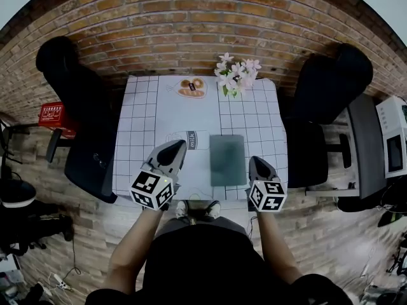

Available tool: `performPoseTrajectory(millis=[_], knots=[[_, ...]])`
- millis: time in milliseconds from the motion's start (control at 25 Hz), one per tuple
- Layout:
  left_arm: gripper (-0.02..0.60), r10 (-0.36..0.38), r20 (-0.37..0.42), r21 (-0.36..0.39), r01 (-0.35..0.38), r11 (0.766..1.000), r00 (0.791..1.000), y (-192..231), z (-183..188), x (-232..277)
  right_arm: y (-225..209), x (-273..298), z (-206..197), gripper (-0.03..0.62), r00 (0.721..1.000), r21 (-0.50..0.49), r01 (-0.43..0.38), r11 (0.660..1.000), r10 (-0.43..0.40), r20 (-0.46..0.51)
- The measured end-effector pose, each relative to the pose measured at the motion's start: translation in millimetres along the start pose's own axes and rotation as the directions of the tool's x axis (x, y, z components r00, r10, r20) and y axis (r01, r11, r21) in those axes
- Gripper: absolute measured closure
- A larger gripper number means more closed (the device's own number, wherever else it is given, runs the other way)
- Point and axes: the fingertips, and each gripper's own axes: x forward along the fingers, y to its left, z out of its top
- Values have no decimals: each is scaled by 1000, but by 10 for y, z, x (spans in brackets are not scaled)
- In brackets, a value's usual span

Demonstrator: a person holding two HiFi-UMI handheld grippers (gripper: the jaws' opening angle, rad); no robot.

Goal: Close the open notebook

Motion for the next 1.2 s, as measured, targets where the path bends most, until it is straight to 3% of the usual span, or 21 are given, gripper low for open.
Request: performPoseTrajectory(millis=[320,640,1000,1200], knots=[[557,40,118,70,-49,996,992,171,638,-511,39,-281,456,580,992,59,3,998,-10,125],[557,86,178,135,-111,985,980,157,1010,-857,-69,-589,652,580,984,79,19,997,-32,175],[557,214,280,149,-263,953,936,204,1226,-1289,-170,-969,1080,580,960,83,20,996,-42,278],[557,240,334,171,-309,936,911,100,1363,-1534,-204,-1115,1295,580,946,60,27,998,-45,321]])
